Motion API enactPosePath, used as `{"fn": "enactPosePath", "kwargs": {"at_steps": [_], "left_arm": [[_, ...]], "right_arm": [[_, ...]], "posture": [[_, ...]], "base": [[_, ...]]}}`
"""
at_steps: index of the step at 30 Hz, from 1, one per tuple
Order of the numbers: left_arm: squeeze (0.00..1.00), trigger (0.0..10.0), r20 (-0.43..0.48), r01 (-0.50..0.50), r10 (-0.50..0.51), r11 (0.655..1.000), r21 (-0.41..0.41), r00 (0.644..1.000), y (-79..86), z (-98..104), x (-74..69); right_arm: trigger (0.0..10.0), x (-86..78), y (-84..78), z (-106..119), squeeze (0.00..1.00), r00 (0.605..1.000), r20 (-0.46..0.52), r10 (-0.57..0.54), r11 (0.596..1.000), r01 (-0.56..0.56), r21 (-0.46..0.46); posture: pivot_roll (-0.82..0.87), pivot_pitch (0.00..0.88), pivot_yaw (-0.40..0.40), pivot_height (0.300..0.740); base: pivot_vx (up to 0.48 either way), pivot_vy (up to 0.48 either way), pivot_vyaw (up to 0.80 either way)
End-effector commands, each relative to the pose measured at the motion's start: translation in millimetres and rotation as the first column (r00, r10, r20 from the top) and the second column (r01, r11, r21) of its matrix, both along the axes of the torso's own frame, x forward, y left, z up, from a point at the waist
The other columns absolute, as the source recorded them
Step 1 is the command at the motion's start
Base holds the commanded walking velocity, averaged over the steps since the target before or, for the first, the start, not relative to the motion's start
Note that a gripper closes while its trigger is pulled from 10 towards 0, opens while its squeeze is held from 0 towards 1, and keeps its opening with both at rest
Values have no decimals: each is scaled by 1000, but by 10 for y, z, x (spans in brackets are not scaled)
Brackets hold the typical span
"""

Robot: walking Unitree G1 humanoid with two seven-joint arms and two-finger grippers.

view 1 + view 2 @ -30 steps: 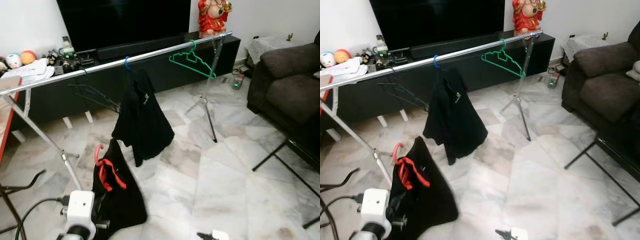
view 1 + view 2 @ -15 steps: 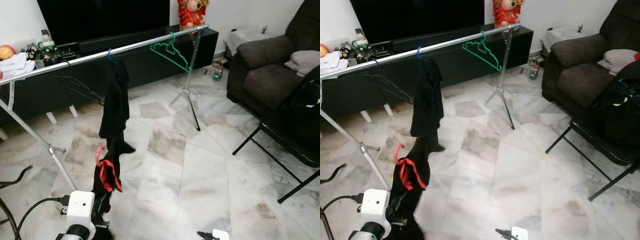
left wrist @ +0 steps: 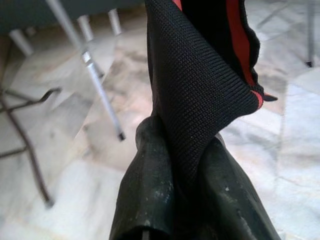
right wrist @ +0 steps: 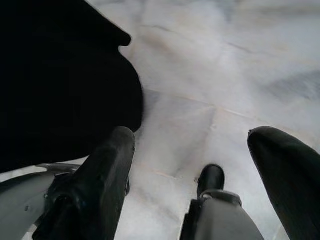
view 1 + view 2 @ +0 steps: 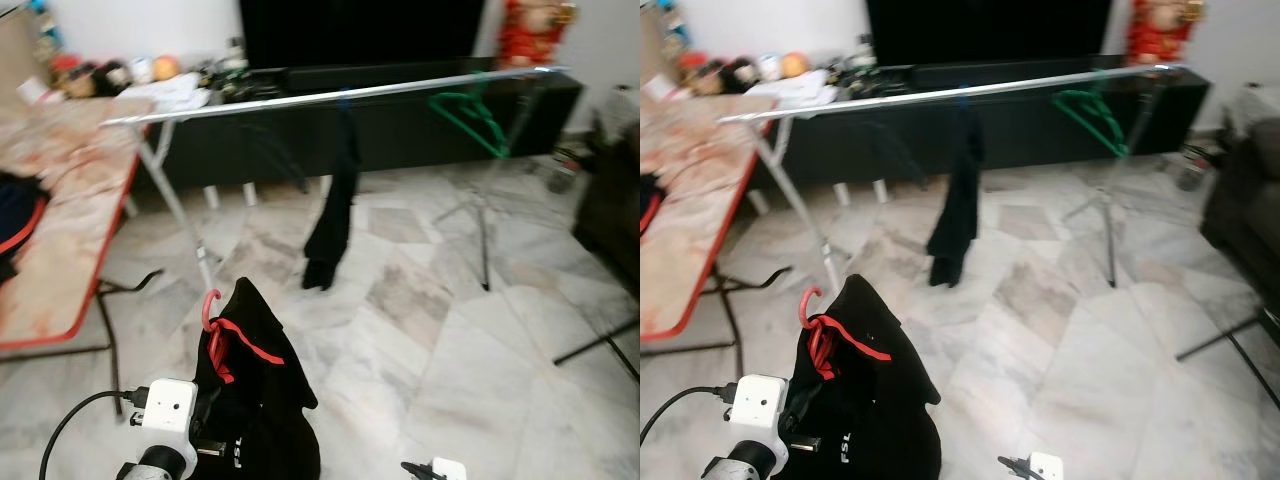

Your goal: Hang hanger

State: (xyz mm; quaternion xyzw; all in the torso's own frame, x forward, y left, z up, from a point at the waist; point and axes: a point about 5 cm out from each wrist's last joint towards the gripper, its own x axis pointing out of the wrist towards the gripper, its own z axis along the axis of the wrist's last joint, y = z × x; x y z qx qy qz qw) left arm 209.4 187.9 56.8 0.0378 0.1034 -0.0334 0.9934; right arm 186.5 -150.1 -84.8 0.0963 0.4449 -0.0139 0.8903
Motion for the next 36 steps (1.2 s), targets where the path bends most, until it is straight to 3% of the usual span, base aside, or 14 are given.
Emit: {"fn": "enactPosePath", "kwargs": {"at_steps": [1,8,13,16,18,22,23,26,28,30,32,36], "left_arm": [[0,10000,12,11,-11,1000,-14,1000,-6,39,9],[0,10000,-19,45,-45,999,-31,999,-42,6,-1],[0,10000,-71,144,-145,989,-27,987,-86,-26,43],[0,10000,-88,241,-243,970,-27,966,-138,-2,121],[0,10000,-81,306,-307,952,-24,948,-190,50,226],[0,10000,-73,342,-343,939,-19,937,-228,91,314],[0,10000,-64,369,-370,929,-24,927,-262,129,385],[0,10000,-62,387,-388,922,-31,919,-281,151,421],[0,10000,-57,404,-406,914,-37,912,-295,185,458],[0,10000,-46,430,-432,902,-48,901,-315,232,476],[0,10000,-41,475,-478,878,-61,877,-357,283,476],[0,10000,-43,511,-513,858,-56,857,-387,308,473]], "right_arm": [[10000,-44,34,-22,0,1000,-13,-11,1000,11,8],[10000,-43,31,-21,0,1000,-10,-11,1000,11,9],[10000,-6,48,11,0,999,48,26,999,-29,45],[10000,42,82,54,0,984,109,138,989,-143,44],[10000,69,147,93,0,966,168,198,971,-217,105],[10000,86,199,121,0,946,206,250,949,-282,142],[10000,97,239,144,0,919,233,317,923,-356,148],[10000,99,265,156,0,897,247,367,901,-409,146],[10000,465,146,425,0,824,395,405,866,-485,124],[10000,852,9,805,0,727,550,411,830,-548,104],[10000,996,-47,964,0,695,610,381,848,-525,69],[10000,1062,-62,1025,0,692,634,345,881,-472,36]], "posture": [[103,95,20,740],[108,95,16,740],[102,91,12,740],[93,84,14,740],[79,78,19,740],[73,77,20,740],[65,76,20,740],[61,73,19,740],[58,71,20,740],[57,68,21,740],[62,67,21,740],[63,74,21,740]], "base": [[0,0,0],[0,0,0],[0,0,0],[0,0,0],[0,0,0],[0,0,0],[0,0,0],[0,0,0],[0,0,0],[0,0,0],[0,0,0],[0,0,0]]}}
